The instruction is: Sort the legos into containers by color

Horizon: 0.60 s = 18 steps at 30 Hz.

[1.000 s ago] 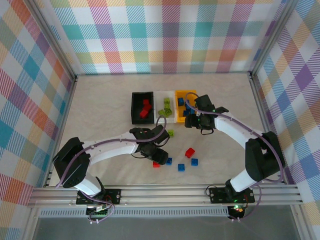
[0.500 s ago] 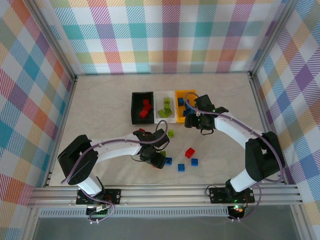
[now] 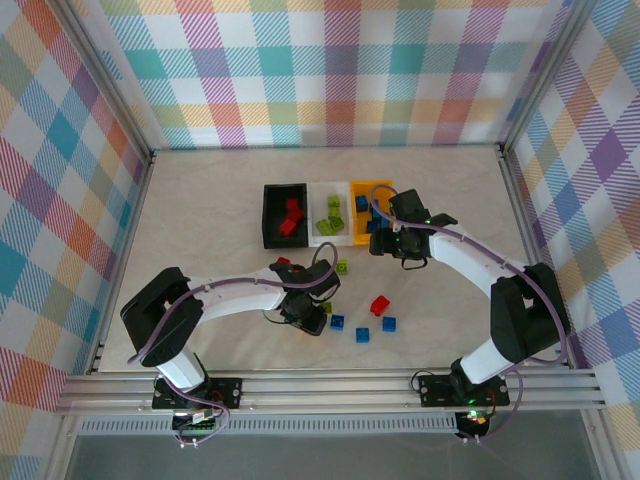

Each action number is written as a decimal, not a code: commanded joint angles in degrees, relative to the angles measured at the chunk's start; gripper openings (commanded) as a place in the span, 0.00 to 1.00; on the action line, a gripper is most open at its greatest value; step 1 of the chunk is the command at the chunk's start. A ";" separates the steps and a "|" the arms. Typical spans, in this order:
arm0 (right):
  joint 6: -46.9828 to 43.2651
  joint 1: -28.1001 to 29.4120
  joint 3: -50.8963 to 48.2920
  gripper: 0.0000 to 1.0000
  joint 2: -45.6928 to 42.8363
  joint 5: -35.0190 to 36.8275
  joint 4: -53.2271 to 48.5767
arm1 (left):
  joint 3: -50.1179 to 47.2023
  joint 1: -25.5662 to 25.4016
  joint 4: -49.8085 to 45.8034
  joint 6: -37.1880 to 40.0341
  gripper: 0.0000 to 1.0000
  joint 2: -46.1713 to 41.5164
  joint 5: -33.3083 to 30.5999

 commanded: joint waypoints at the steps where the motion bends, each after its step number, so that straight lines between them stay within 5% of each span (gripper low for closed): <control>1: 0.61 -0.35 0.04 0.72 -0.58 -0.67 1.35 | 0.62 1.24 -2.36 -0.48 0.31 -3.24 -1.98; 10: 0.71 -0.39 -0.13 0.72 -0.86 -1.27 1.70 | 7.67 15.27 -3.57 0.59 0.29 -11.22 -7.79; 18: 0.97 -0.34 -0.40 0.72 -0.66 -1.68 1.95 | 19.58 26.09 -0.72 1.67 0.27 -2.37 -14.28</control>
